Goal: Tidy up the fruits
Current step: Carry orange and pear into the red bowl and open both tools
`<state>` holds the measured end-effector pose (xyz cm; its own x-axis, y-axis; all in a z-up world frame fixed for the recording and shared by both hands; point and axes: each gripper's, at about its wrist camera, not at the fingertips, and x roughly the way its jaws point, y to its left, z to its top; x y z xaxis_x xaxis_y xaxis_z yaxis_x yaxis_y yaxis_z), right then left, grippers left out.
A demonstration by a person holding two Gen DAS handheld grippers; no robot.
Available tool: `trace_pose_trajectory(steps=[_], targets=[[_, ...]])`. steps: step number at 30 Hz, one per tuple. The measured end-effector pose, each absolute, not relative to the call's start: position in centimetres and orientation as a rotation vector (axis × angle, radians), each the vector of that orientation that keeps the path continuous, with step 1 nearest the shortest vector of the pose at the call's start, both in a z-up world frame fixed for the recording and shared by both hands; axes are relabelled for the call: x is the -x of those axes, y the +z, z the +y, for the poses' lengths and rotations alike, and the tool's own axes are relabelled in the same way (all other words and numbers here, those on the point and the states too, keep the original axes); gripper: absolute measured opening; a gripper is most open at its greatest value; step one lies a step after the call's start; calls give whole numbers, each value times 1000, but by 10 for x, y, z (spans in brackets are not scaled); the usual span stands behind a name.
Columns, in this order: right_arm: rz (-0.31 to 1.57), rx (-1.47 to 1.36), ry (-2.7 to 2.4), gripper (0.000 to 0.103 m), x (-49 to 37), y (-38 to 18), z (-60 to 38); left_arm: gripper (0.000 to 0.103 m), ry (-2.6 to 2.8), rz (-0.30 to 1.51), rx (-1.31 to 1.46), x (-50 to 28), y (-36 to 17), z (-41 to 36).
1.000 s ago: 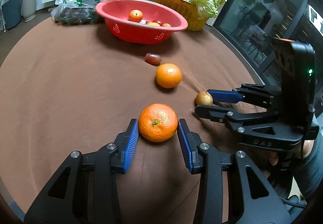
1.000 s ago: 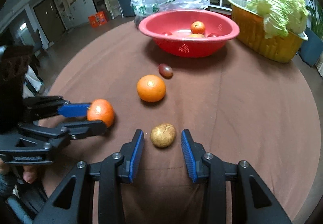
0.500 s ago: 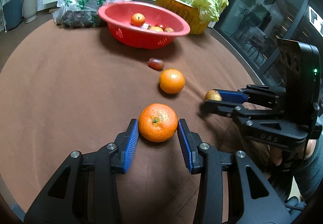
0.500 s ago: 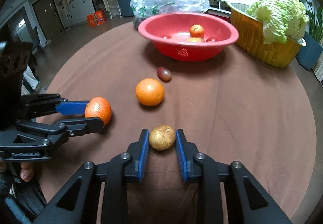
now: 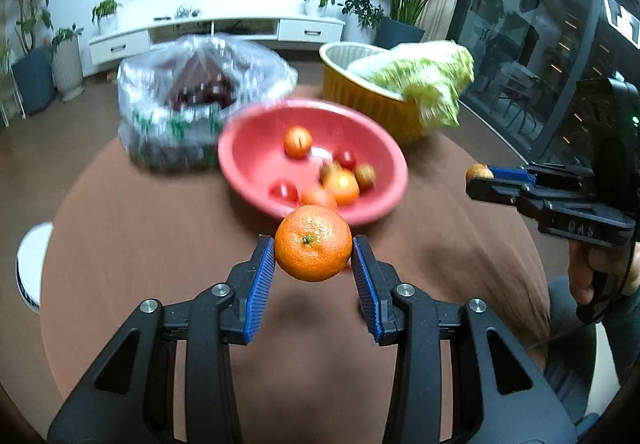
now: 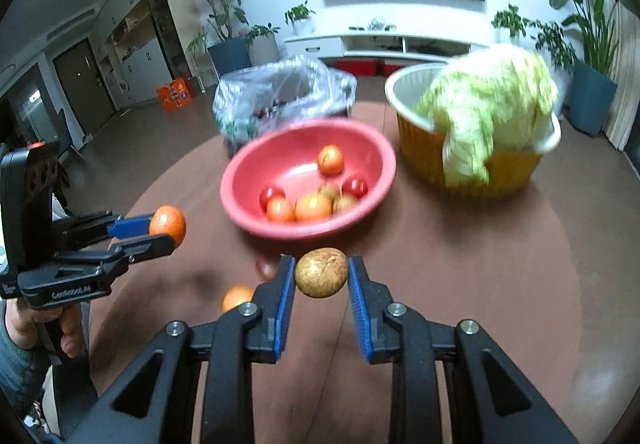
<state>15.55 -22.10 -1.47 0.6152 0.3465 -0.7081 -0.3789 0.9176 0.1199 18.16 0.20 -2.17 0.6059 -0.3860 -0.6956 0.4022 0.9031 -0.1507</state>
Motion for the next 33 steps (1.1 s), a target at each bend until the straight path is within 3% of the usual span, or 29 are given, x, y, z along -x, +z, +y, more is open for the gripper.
trace_pose_trajectory(steps=[6, 13, 30, 33], targets=[[808, 85, 439, 29, -191, -17, -203, 37, -456, 803, -42, -241, -11, -9], [873, 123, 425, 29, -233, -45, -194, 37, -459, 853, -70, -282, -35, -21], [911, 157, 409, 29, -259, -66, -193, 38, -446, 900, -108, -309, -69, -33], [905, 159, 405, 33, -260, -63, -193, 38, -444, 899, -107, -309, -69, -33]])
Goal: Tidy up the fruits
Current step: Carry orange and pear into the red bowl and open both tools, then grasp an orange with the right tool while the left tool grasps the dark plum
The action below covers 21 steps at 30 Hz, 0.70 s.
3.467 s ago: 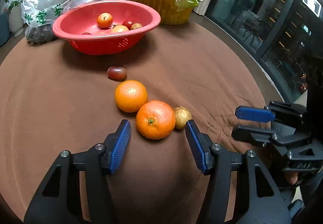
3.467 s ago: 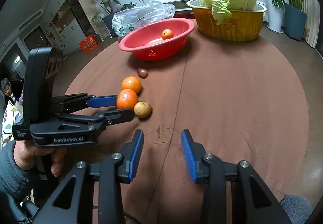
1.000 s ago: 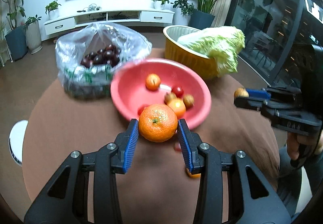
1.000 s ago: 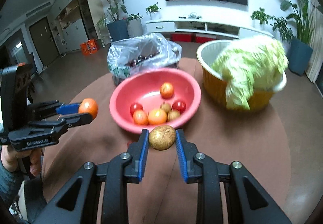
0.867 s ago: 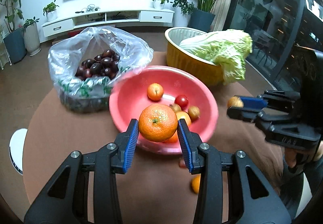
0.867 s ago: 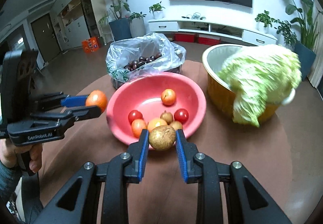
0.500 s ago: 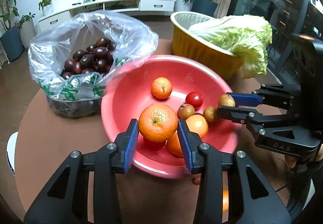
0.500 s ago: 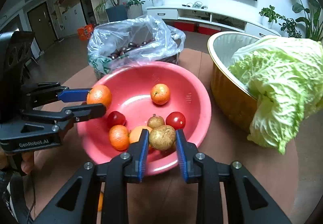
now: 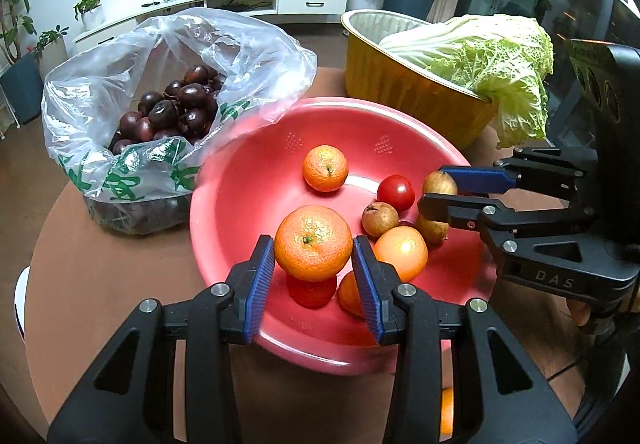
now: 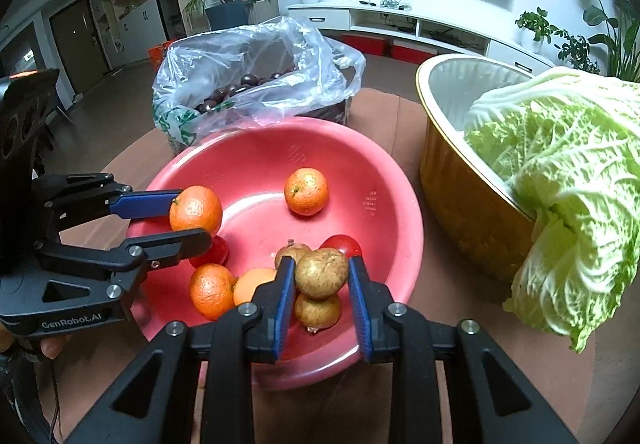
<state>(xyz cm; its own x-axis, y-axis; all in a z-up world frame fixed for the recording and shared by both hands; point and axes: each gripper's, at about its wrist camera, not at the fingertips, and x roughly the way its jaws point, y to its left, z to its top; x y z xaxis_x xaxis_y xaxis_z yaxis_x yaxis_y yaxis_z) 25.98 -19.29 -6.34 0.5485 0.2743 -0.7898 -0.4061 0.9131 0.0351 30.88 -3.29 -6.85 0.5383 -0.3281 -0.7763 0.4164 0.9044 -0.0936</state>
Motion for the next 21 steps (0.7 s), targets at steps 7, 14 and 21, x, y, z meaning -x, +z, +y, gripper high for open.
trace_pose_trajectory(steps=[7, 14, 21], targets=[[889, 177, 406, 42, -254, -57, -194, 53, -432, 877, -91, -304, -61, -29], [849, 158, 387, 42, -222, -36, -216, 56, -422, 846, -40, -289, -45, -15], [816, 63, 422, 52, -158, -29, -226, 70, -413, 798, 26, -235, -32, 6]])
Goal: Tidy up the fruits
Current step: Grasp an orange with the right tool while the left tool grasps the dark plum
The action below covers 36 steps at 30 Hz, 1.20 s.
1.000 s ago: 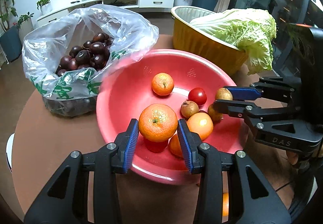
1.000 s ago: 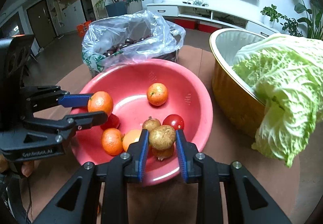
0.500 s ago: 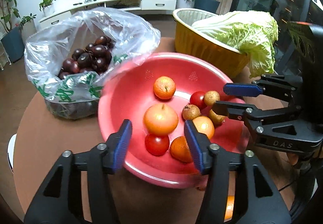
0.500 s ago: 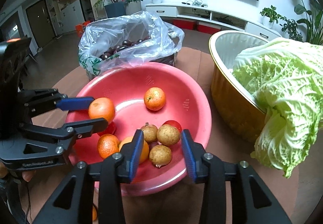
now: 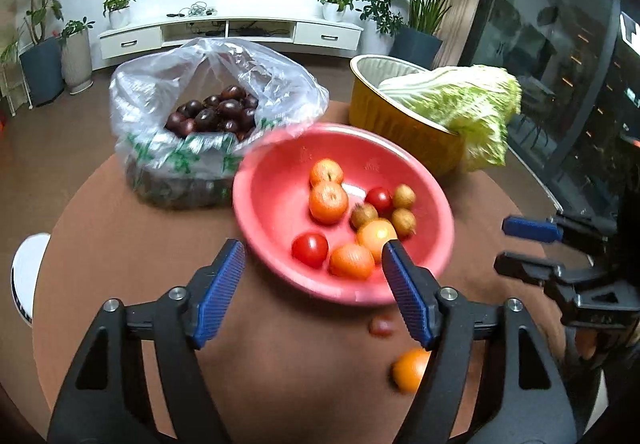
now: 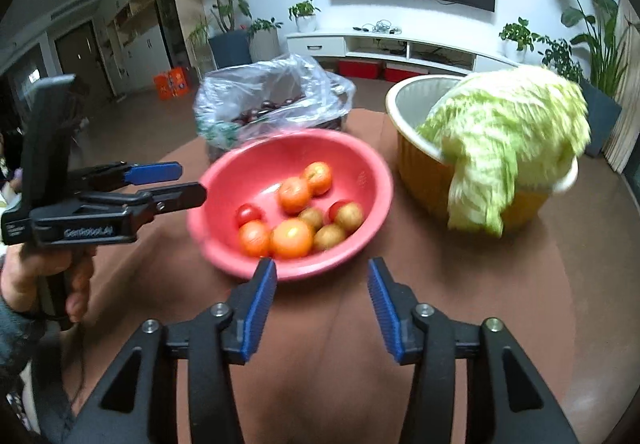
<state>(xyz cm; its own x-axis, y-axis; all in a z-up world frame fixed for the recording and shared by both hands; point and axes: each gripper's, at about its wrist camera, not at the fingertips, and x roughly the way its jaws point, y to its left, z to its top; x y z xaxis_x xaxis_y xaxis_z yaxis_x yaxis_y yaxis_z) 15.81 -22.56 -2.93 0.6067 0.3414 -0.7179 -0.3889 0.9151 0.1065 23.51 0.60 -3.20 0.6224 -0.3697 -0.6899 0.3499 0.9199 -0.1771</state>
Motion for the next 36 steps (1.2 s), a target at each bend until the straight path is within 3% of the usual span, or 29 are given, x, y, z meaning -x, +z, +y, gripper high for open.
trace_pose_trajectory(steps=[3, 17, 22, 29, 36], targets=[[831, 43, 450, 53, -135, -39, -214, 76, -405, 798, 30, -203, -35, 12], [956, 118, 489, 53, -132, -88, -155, 76, -359, 879, 34, -74, -78, 39], [980, 157, 484, 53, -143, -100, -141, 76, -339, 877, 71, -71, -75, 49], [987, 158, 479, 40, -142, -104, -141, 76, -344, 876, 62, -84, -70, 46], [988, 112, 493, 39, -137, -102, -148, 76, -354, 874, 40, -100, -67, 35]])
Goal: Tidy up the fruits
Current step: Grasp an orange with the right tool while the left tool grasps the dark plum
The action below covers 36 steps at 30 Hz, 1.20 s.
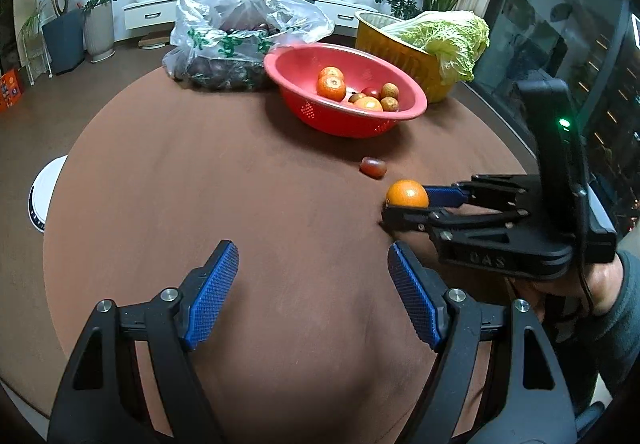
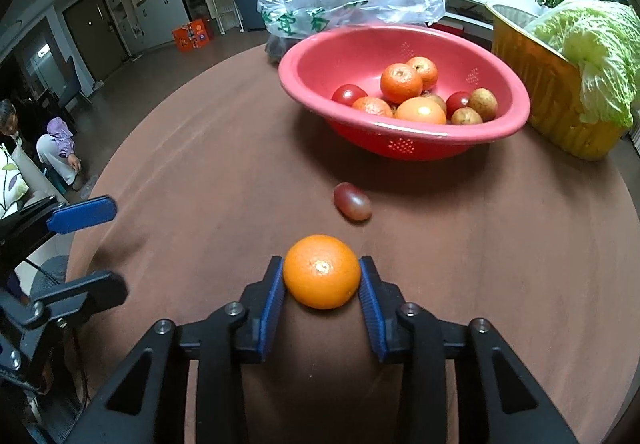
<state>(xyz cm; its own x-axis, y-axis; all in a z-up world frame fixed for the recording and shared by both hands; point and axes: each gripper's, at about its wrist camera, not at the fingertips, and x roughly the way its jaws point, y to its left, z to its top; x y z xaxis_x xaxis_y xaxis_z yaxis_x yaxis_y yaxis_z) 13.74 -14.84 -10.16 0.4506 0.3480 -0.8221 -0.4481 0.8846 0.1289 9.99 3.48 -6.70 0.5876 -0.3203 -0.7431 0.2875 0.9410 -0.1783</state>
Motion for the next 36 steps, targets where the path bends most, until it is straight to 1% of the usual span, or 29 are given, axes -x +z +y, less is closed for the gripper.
trace_pose_trajectory(steps=[14, 15, 16, 17, 19, 20, 22, 30, 32, 33, 36], targets=[[942, -30, 381, 39, -119, -81, -224, 76, -425, 910, -97, -177, -83, -41], [942, -37, 376, 39, -119, -81, -228, 73, -430, 912, -109, -181, -85, -46], [940, -42, 374, 39, -119, -81, -230, 66, -439, 916, -121, -187, -87, -52], [939, -45, 374, 39, -119, -81, -231, 63, -445, 921, -128, -191, -89, -56], [934, -53, 377, 39, -119, -81, -234, 51, -453, 927, -136, -199, -91, -63], [932, -55, 378, 39, -118, -82, -233, 49, -455, 929, -142, -203, -92, -66], [930, -61, 382, 39, -119, -83, -234, 38, -460, 936, -162, -210, -94, -71], [930, -78, 388, 39, -116, -85, -237, 38, -479, 955, -208, -217, -107, -79], [931, -77, 389, 39, -115, -85, -237, 35, -482, 941, -230, -215, -108, -83], [931, -78, 390, 39, -115, -85, -236, 31, -484, 940, -230, -215, -108, -83], [930, -78, 391, 39, -115, -84, -236, 24, -481, 939, -235, -216, -109, -81]])
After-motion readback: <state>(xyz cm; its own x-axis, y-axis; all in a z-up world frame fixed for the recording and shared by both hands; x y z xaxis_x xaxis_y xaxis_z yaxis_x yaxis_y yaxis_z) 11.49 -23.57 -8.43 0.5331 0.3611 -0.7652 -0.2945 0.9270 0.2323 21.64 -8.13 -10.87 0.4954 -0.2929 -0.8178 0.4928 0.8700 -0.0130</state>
